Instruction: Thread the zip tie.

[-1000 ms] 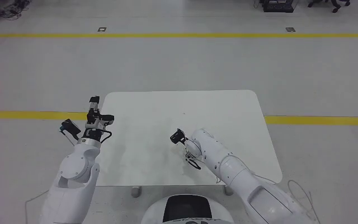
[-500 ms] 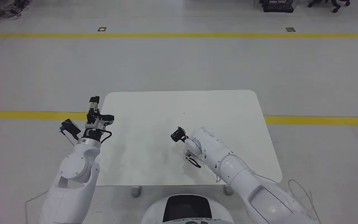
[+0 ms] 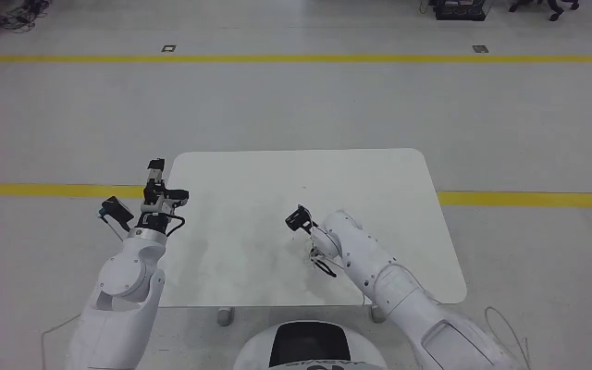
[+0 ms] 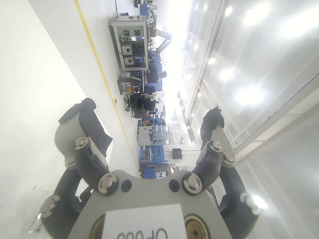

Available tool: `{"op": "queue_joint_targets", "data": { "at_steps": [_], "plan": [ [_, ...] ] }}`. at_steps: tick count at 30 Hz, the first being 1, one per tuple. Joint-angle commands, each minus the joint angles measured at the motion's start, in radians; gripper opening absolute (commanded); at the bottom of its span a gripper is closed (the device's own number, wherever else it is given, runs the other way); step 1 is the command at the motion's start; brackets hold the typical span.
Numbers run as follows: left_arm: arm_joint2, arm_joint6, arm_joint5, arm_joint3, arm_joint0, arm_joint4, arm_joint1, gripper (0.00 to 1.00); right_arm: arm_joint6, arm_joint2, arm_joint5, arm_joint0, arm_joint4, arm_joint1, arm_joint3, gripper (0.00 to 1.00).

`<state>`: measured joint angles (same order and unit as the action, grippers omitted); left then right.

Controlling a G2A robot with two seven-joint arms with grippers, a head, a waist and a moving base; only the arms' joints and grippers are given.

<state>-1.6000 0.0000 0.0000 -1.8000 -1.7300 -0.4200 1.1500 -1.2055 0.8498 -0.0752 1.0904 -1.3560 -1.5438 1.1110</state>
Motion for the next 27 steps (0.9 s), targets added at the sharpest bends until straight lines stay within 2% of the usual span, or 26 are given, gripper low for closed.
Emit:
{"op": "queue_joint_targets", "data": {
  "at_steps": [1, 6, 9, 13, 15, 16, 21, 27],
  "plan": [
    [0.0, 0.0, 0.0, 0.0, 0.0, 0.0, 0.0, 1.0, -0.002, 0.021, -0.008, 0.016, 0.002, 0.009, 0.036, 0.0],
    [0.0, 0.0, 0.0, 0.0, 0.0, 0.0, 0.0, 1.0, 0.009, 0.095, -0.051, 0.071, 0.026, 0.036, 0.138, 0.0],
    [0.0, 0.0, 0.0, 0.0, 0.0, 0.0, 0.0, 1.0, 0.03, 0.152, -0.095, 0.117, 0.056, 0.055, 0.209, 0.0],
    [0.0, 0.0, 0.0, 0.0, 0.0, 0.0, 0.0, 1.0, 0.067, 0.237, -0.188, 0.178, 0.12, 0.081, 0.289, 0.0],
    [0.0, 0.0, 0.0, 0.0, 0.0, 0.0, 0.0, 1.0, 0.097, 0.286, -0.263, 0.213, 0.19, 0.094, 0.324, 0.0],
    [0.0, 0.0, 0.0, 0.0, 0.0, 0.0, 0.0, 1.0, 0.102, 0.298, -0.265, 0.224, 0.215, 0.1, 0.338, 0.0],
    [0.0, 0.0, 0.0, 0.0, 0.0, 0.0, 0.0, 1.0, 0.142, 0.295, -0.265, 0.259, 0.381, 0.148, 0.4, 0.0],
    [0.0, 0.0, 0.0, 0.0, 0.0, 0.0, 0.0, 1.0, 0.188, 0.245, -0.265, 0.246, 0.554, 0.226, 0.408, 0.0]
  ]
}}
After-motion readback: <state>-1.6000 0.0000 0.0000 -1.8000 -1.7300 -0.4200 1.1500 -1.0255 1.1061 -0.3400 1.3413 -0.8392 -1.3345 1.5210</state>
